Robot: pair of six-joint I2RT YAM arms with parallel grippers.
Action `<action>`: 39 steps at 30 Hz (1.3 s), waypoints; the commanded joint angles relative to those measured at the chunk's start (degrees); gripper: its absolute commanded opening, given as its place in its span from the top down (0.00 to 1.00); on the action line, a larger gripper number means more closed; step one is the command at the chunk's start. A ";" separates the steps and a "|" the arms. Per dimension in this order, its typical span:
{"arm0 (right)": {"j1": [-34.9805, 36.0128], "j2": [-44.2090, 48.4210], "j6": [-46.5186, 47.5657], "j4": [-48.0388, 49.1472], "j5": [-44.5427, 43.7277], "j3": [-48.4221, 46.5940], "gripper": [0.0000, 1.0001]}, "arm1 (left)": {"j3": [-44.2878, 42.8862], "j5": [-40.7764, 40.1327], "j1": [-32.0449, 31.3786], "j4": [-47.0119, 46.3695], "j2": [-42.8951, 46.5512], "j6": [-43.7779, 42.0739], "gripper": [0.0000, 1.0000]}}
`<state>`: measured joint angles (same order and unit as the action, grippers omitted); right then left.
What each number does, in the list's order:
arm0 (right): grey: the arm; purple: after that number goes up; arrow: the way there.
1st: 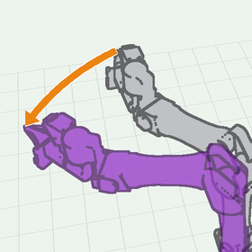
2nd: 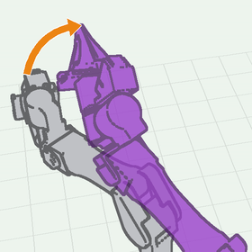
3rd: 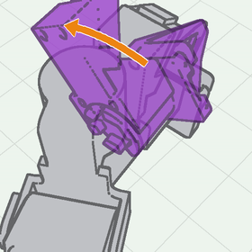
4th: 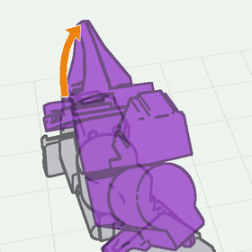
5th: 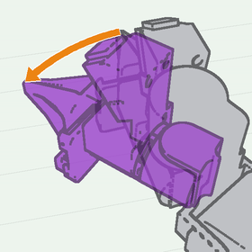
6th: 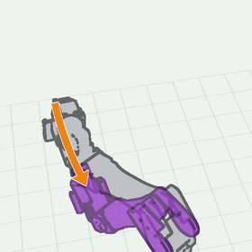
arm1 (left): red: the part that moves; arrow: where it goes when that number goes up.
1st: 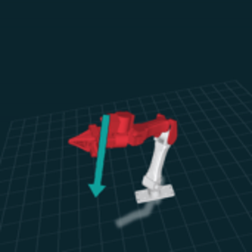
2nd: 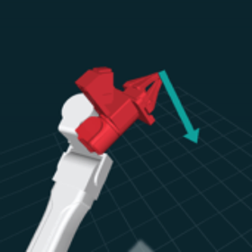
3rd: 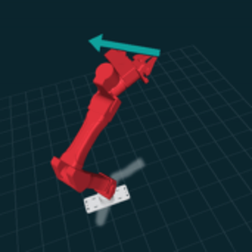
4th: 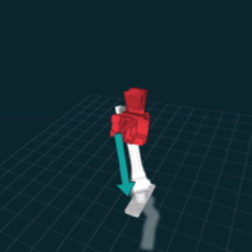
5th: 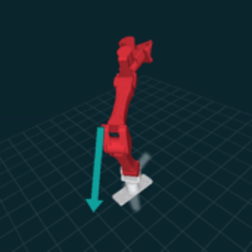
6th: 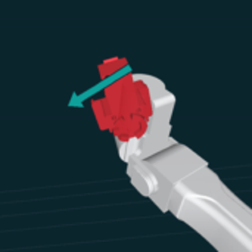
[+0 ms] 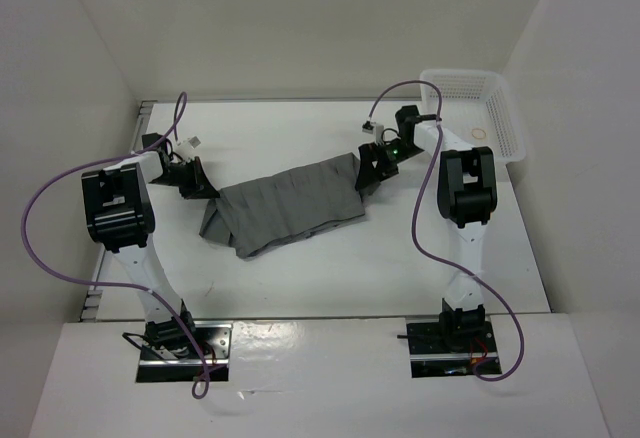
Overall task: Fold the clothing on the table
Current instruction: Fold the skirt
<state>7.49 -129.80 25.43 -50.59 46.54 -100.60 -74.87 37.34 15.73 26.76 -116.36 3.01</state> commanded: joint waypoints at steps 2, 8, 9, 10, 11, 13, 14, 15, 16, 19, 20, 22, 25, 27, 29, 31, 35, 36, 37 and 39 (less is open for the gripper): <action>1.13 -0.90 1.38 -0.65 -2.95 2.69 0.01 | 0.43 -2.27 0.53 -0.05 1.13 -2.04 1.00; 2.27 -0.90 1.38 -1.27 -2.42 2.69 0.05 | 0.43 -2.27 0.53 -0.05 1.13 -2.04 1.00; 2.79 -0.90 1.38 -1.27 -2.42 2.69 0.06 | 0.43 -2.27 0.53 -0.05 1.13 -2.04 1.00; 2.80 -1.42 1.38 -1.27 -2.42 2.69 0.06 | 0.43 -2.27 0.53 -0.05 1.13 -2.04 1.00; 2.80 -1.42 1.38 -1.27 -2.42 2.69 0.07 | 0.43 -2.27 0.53 -0.05 1.13 -2.04 1.00; 3.32 -1.95 1.38 -1.27 -2.42 2.16 0.09 | 0.43 -2.27 0.53 -0.05 1.13 -2.04 1.00; 3.32 -1.95 1.38 -1.27 -2.42 2.16 0.09 | 0.43 -2.27 0.53 -0.05 1.13 -2.04 1.00; 3.32 -1.95 1.38 -1.27 -2.42 2.16 0.10 | 0.43 -1.75 0.53 -0.05 1.13 -2.04 1.00; 3.85 -1.95 1.38 -1.27 -2.42 2.16 0.12 | 0.43 -1.75 0.53 -0.05 1.13 -2.04 1.00; 3.85 -2.48 1.38 -1.27 -2.42 2.16 0.17 | 0.43 -1.75 0.53 -0.05 1.13 -2.57 1.00; 3.85 -2.48 1.38 -1.27 -2.42 2.16 0.19 | 0.43 -1.75 0.53 -0.05 1.13 -2.57 1.00; 3.85 -3.00 1.38 -1.27 -2.42 2.16 0.27 | 0.43 -1.75 0.53 -0.05 1.13 -2.57 1.00; 3.85 -3.01 1.38 -1.27 -2.42 2.16 0.39 | 0.43 -1.75 0.53 -0.05 1.13 -2.57 1.00; 4.37 -3.01 1.38 -1.27 -2.42 2.16 0.46 | 0.43 -1.75 0.53 0.48 1.13 -2.57 1.00; 4.38 -3.53 1.38 -1.27 -2.42 2.16 0.56 | 0.43 -1.75 0.53 0.48 1.13 -2.57 1.00; 4.38 -3.53 1.38 -1.27 -2.95 1.63 0.69 | 0.43 -1.22 0.53 0.48 1.13 -2.57 1.00; 4.99 -3.53 0.33 -1.27 -4.79 0.32 0.91 | 0.43 -0.60 0.53 0.48 1.13 -2.57 1.00; 4.99 -3.53 0.32 -1.27 -6.62 -0.21 0.95 | -0.09 -0.60 0.53 0.48 1.13 -2.57 1.00; 4.99 -3.53 -0.55 -1.27 -7.77 -1.35 0.98 | -0.10 -0.60 0.53 0.48 1.13 -2.57 1.00; 4.99 -2.48 -1.43 -1.27 -12.06 -3.45 1.00 | -0.62 -0.60 -1.22 0.48 1.13 -2.57 1.00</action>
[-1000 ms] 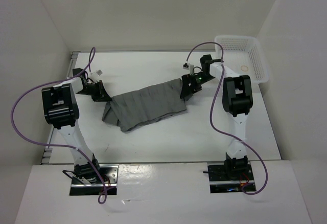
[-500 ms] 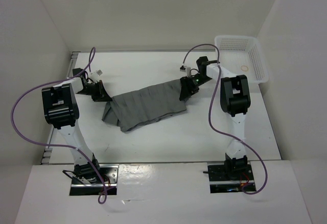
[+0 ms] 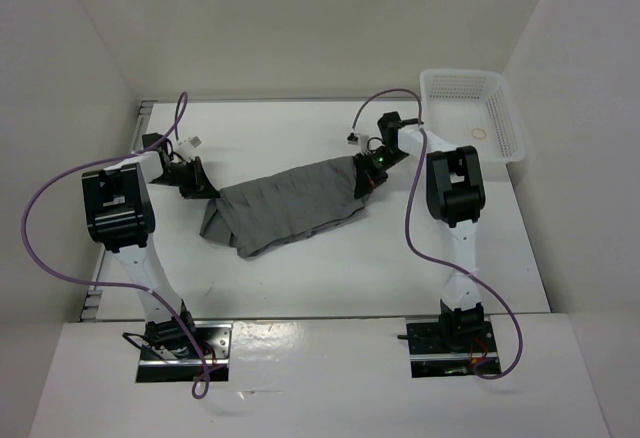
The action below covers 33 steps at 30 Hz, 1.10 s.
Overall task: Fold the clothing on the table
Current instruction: Fold the skirt
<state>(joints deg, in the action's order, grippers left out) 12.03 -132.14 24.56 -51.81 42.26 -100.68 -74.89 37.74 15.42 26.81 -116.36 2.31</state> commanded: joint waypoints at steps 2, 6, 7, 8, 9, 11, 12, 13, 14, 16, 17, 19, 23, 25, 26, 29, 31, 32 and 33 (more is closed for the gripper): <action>0.45 0.47 -1.08 -0.57 -13.39 -6.26 1.00 | -0.61 -1.00 -1.71 0.44 1.13 -1.87 1.00; 0.45 4.68 -1.61 -0.67 -23.93 -8.29 1.00 | -2.53 -0.48 -2.94 0.44 -0.10 -0.73 1.00; 0.97 5.39 -1.62 -0.66 -25.81 -9.17 1.00 | -3.06 -0.47 -3.46 0.44 -0.71 -0.72 1.00; 0.98 5.92 -1.62 -1.27 -27.56 -9.79 1.00 | -3.07 0.14 -4.25 -0.08 -0.71 -0.11 1.00; 0.98 5.93 -1.62 -1.27 -29.41 -11.27 1.00 | -3.76 0.14 -4.78 -0.09 -1.24 -0.11 1.00; 2.37 7.67 -1.62 -2.59 -34.51 -13.30 1.00 | -4.30 0.76 -5.83 -0.09 -1.86 0.42 1.00; 2.99 8.20 -1.62 -2.59 -36.35 -14.01 1.00 | -5.60 0.76 -6.97 -0.09 -2.38 1.11 1.00; 3.69 9.08 -2.14 -2.59 -40.64 -14.54 1.00 | -6.22 0.76 -7.50 -0.09 -2.99 1.64 1.00; 5.53 9.09 -2.14 -3.20 -42.77 -15.06 1.00 | -6.84 0.76 -7.51 -0.09 -3.00 1.65 1.00; 7.56 10.58 -2.14 -3.21 -48.55 -15.68 1.00 | -8.51 1.90 -8.82 -0.09 -4.66 3.40 1.00; 9.83 10.58 -2.14 -3.21 -49.89 -17.16 1.00 | -9.04 1.90 -8.83 -0.09 -5.63 3.41 1.00; 12.04 9.97 -2.14 -5.57 -51.92 -20.49 1.00 | -9.83 2.42 -9.36 -0.09 -6.42 3.93 1.00; 16.79 8.22 -2.14 -9.27 -53.33 -25.69 1.00 | -9.83 2.43 -10.59 -1.23 -6.96 4.46 1.00; 19.42 8.21 -2.14 -9.97 -53.33 -26.84 1.00 | -9.83 1.73 -10.59 -1.84 -6.96 4.46 1.00; 20.13 8.21 -2.14 -10.50 -52.20 -26.85 1.00 | -9.83 1.73 -10.59 -1.85 -6.26 4.46 1.00; 22.85 6.81 -2.14 -12.34 -50.27 -27.89 1.00 | -9.31 1.73 -10.59 -1.85 -5.73 4.46 1.00; 25.13 6.20 -2.85 -13.48 -48.86 -28.77 1.00 | -8.78 1.73 -10.59 -2.37 -5.72 4.46 1.00; 25.93 6.19 -2.85 -13.49 -47.72 -29.30 1.00 | -8.78 1.73 -10.59 -2.37 -5.72 4.46 1.00; 26.55 5.49 -2.85 -14.10 -45.97 -29.92 1.00 | -8.26 1.73 -10.59 -2.37 -5.12 4.46 1.00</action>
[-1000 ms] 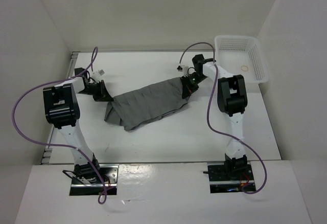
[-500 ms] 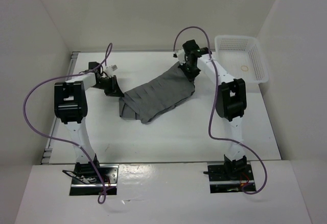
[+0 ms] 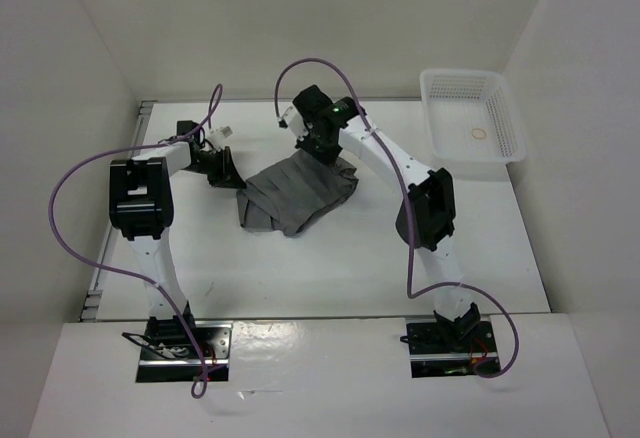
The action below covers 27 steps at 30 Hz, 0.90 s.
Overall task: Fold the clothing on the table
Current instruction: Fold the skirt
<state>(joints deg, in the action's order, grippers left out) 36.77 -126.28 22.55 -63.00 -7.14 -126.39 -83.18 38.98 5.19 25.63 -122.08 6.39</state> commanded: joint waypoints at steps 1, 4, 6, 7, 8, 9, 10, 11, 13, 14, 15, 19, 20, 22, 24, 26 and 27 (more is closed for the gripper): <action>2.85 -1.15 -0.84 -2.92 4.49 -5.70 1.00 | 0.03 -0.04 -0.36 -1.19 0.62 0.37 1.00; 3.48 -3.44 -1.54 -4.23 9.14 -9.22 1.00 | 0.64 -0.05 -0.36 -1.19 1.14 0.90 1.00; 4.09 -4.67 -1.54 -5.81 12.22 -10.89 1.00 | 0.65 -0.05 -0.36 -1.72 1.14 0.90 1.00; 4.09 -5.90 -1.54 -6.42 15.98 -12.90 1.00 | 0.65 -0.05 -0.36 -1.72 1.14 0.90 1.00; 4.62 -6.52 -1.54 -6.43 17.67 -13.79 1.00 | 0.65 -0.05 -0.36 -1.72 1.67 0.90 1.00; 4.62 -7.05 -1.54 -7.13 18.90 -15.36 0.99 | 0.65 -0.05 -0.36 -1.72 1.67 0.90 1.00; 5.14 -8.27 -1.54 -7.66 21.09 -16.08 0.99 | 0.65 -0.05 -0.36 -1.72 1.67 0.90 1.00; 5.15 -8.98 -1.54 -7.66 22.15 -16.87 0.99 | 0.65 -0.05 -0.36 -1.72 1.67 0.90 1.00; 5.94 -11.08 -1.54 -8.36 24.70 -18.71 0.99 | 0.65 -0.05 -0.88 -1.72 1.67 0.90 1.00; 6.72 -11.70 -1.54 -8.36 25.24 -19.24 0.99 | 0.65 -0.05 -0.88 -1.72 1.67 0.90 1.00; 7.69 -12.23 -1.54 -8.89 25.76 -20.20 0.99 | 0.65 -0.05 -0.88 -1.72 1.67 0.90 1.00; 9.71 -15.13 -1.54 -9.42 27.70 -22.76 0.99 | 0.65 -0.05 -0.88 -1.72 1.67 0.90 1.00; 9.72 -16.09 -1.54 -9.42 28.49 -22.76 0.99 | 0.65 -0.05 -0.88 -1.72 1.67 0.90 1.00; 10.86 -16.71 -1.54 -9.42 29.02 -24.08 0.99 | 0.65 -0.57 -0.88 -1.72 1.67 0.90 1.00; 11.47 -16.72 -1.54 -9.42 29.02 -24.08 0.99 | 0.65 -0.57 -0.88 -1.72 2.19 0.90 1.00; 11.48 -17.25 -2.06 -9.42 29.02 -24.61 0.99 | 0.65 -0.57 -0.88 -1.72 2.20 0.90 1.00; 12.00 -17.25 -2.07 -9.42 29.02 -24.61 0.99 | 0.65 -0.57 -0.88 -1.72 2.20 0.90 1.00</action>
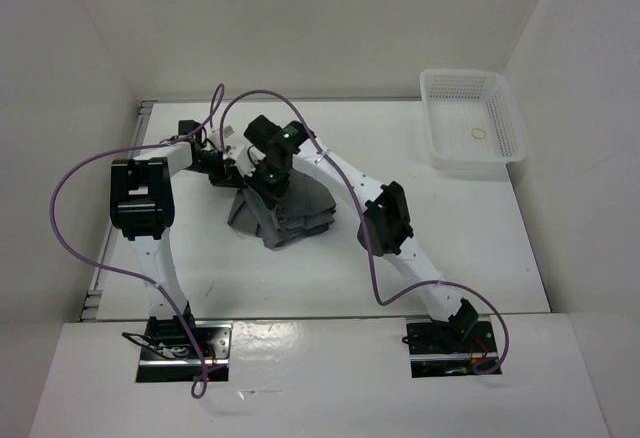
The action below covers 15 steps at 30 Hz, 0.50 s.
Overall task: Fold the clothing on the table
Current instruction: Fold the skirt
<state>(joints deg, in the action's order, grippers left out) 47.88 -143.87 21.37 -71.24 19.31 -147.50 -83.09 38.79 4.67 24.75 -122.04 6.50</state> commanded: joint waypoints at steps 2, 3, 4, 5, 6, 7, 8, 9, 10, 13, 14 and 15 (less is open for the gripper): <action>0.90 -0.17 -1.50 -1.18 2.57 -4.02 0.99 | 0.56 -0.38 -0.36 -0.85 2.16 0.79 1.00; 0.90 -0.18 -1.50 -1.18 2.57 -4.63 0.99 | 0.56 -0.38 -0.36 -0.85 2.16 0.79 1.00; 0.90 -0.79 -1.50 -0.57 2.57 -5.42 0.99 | 0.56 -0.38 -0.36 -0.85 2.16 0.79 1.00; 0.90 -0.79 -2.11 -0.56 2.57 -5.43 0.99 | 0.56 0.15 -0.36 -0.85 2.16 0.79 1.00; 0.90 -1.49 -2.73 0.13 2.57 -6.21 0.99 | 1.08 0.15 -0.36 -0.85 2.16 0.79 1.00; 0.90 -1.50 -2.73 0.14 2.57 -6.74 0.98 | 1.09 0.15 -0.36 -0.85 2.16 0.79 1.00; 0.90 -2.02 -3.34 0.66 2.57 -8.05 0.96 | 1.09 0.15 -0.36 -0.85 2.16 0.79 1.00; 0.90 -2.03 -3.35 0.67 3.27 -8.67 0.95 | 1.09 0.15 -0.36 -0.85 2.16 0.79 1.00; 0.90 -2.72 -3.35 0.67 3.80 -10.33 0.92 | 1.09 0.15 -0.36 -0.85 2.16 0.79 1.00; 0.90 -2.73 -3.87 0.67 5.91 -12.80 0.77 | 1.09 0.15 -0.36 -0.85 2.16 0.79 1.00; 0.90 -2.73 -3.87 0.67 6.61 -13.33 0.72 | 1.09 0.15 -0.36 -0.85 2.16 0.79 1.00; 0.90 -2.73 -3.87 0.67 8.79 -13.86 0.67 | 1.09 0.15 -0.36 -0.85 2.16 0.79 1.00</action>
<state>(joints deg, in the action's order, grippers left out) 48.49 -146.69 18.06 -71.55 22.90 -157.21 -82.83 38.83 4.67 24.40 -121.95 6.52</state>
